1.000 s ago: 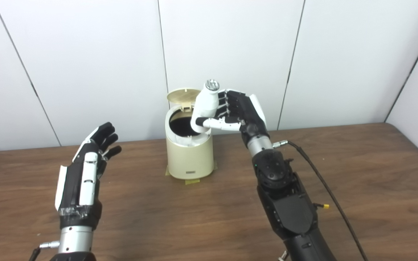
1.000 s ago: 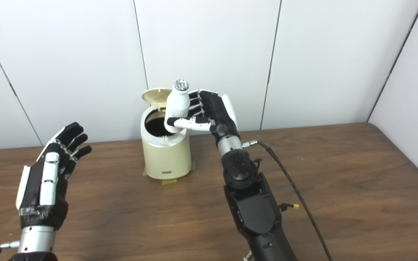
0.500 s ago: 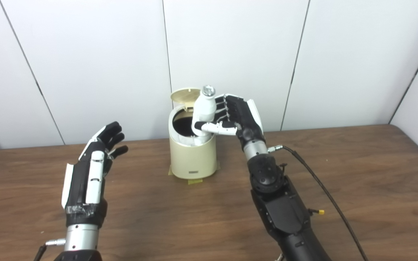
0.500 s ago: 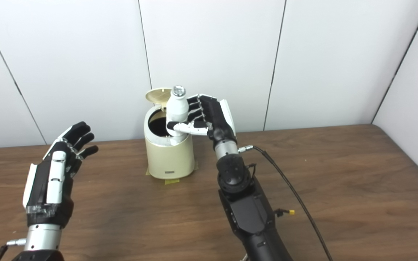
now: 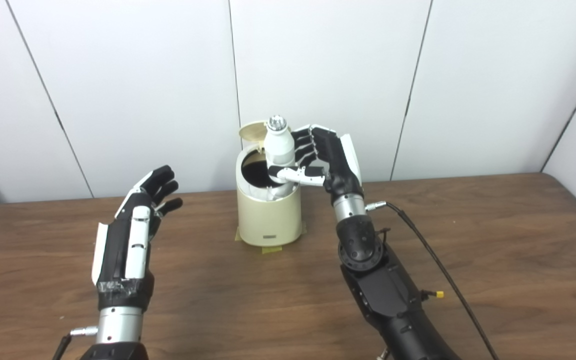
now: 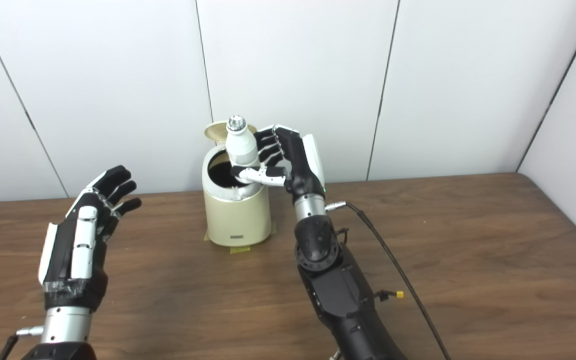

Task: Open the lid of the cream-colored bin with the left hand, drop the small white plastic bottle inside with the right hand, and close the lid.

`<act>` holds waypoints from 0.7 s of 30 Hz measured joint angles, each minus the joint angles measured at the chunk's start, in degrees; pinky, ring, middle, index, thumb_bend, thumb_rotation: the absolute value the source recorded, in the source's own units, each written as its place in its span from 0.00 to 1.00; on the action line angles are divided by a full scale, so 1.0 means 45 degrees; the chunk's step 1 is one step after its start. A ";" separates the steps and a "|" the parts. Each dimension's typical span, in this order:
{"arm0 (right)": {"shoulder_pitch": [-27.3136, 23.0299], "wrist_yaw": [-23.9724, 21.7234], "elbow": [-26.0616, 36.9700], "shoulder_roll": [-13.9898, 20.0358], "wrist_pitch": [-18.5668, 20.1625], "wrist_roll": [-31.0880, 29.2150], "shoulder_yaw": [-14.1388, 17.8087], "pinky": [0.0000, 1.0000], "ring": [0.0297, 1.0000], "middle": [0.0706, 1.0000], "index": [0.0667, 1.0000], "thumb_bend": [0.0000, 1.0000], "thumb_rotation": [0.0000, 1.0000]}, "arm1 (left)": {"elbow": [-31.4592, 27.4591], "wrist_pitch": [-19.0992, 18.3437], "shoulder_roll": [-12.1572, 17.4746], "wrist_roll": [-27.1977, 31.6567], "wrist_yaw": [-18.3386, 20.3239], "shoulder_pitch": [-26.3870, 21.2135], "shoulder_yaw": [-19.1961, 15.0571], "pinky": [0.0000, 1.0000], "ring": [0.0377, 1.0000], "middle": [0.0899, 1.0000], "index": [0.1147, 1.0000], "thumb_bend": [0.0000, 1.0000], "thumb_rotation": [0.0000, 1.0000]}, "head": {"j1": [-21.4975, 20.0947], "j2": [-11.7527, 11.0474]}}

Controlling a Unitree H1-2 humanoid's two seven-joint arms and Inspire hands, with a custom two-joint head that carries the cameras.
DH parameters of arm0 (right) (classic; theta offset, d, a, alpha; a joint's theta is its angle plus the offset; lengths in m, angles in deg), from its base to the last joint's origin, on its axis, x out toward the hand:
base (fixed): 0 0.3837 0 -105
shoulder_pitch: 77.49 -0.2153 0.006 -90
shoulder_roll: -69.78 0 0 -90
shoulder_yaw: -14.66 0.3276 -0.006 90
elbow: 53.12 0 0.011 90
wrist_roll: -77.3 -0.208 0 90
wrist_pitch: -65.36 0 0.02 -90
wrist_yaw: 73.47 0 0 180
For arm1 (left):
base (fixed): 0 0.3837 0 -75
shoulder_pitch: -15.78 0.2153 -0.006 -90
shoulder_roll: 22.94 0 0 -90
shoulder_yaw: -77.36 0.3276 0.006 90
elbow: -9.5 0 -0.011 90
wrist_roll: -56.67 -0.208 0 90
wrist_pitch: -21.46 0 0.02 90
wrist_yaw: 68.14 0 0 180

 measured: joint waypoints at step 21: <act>-0.0409 0.0870 -0.1492 -0.0227 -0.1439 0.0025 -0.0088 0.33 0.41 0.43 0.48 0.52 0.00 | -0.0006 -0.0003 -0.0166 -0.0133 -0.0029 0.0000 0.0070 0.79 0.85 0.85 0.82 0.39 0.86 | 0.0156 -0.0039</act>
